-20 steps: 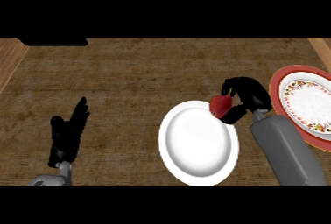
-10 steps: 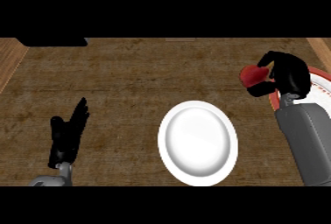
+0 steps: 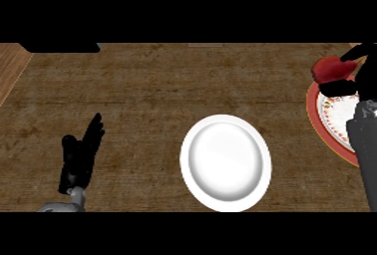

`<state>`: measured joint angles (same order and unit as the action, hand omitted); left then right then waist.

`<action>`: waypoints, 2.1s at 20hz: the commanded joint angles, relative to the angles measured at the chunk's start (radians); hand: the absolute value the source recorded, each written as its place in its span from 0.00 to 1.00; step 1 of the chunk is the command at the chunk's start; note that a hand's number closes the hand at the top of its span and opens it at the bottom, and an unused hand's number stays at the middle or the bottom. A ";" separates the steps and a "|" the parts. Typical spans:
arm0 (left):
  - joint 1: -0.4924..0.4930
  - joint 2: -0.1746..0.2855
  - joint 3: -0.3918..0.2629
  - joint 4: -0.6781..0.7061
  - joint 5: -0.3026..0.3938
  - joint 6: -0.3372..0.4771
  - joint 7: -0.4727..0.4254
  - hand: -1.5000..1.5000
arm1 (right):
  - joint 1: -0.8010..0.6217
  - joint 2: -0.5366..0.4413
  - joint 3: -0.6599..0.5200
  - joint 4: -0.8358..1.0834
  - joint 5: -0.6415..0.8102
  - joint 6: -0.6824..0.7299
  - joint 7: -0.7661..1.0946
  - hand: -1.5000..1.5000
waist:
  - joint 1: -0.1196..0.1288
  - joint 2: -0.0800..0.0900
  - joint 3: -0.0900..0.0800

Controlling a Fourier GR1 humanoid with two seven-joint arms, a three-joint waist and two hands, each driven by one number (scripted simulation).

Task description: Pick the pear from the plate and place it in the plate

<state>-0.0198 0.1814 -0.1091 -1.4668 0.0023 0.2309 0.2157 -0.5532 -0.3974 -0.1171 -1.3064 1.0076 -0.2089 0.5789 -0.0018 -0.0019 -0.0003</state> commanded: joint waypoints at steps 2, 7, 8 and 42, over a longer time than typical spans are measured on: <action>-0.002 -0.006 -0.018 -0.086 -0.028 0.004 0.103 0.50 | 0.064 -0.029 -0.067 -0.033 -0.018 -0.003 0.010 1.00 | 0.002 0.001 0.001; 0.013 0.005 0.030 -0.047 0.014 -0.050 0.036 0.50 | 0.020 -0.143 -0.183 0.153 -0.109 0.007 -0.128 1.00 | 0.007 0.003 0.001; 0.009 -0.004 0.021 -0.029 -0.022 -0.026 0.008 0.50 | 0.018 -0.141 -0.187 0.212 -0.105 -0.011 -0.149 1.00 | 0.008 0.003 0.001; -0.005 -0.024 0.066 -0.016 -0.036 -0.038 0.017 0.50 | -0.052 -0.243 -0.644 0.754 -0.709 0.261 -0.893 0.00 | -0.006 0.001 0.002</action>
<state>-0.0153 0.1564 -0.0506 -1.4812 -0.0310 0.1865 0.2166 -0.6204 -0.6208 -0.6708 -0.5482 0.4149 -0.0131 -0.2600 -0.0054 -0.0014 0.0019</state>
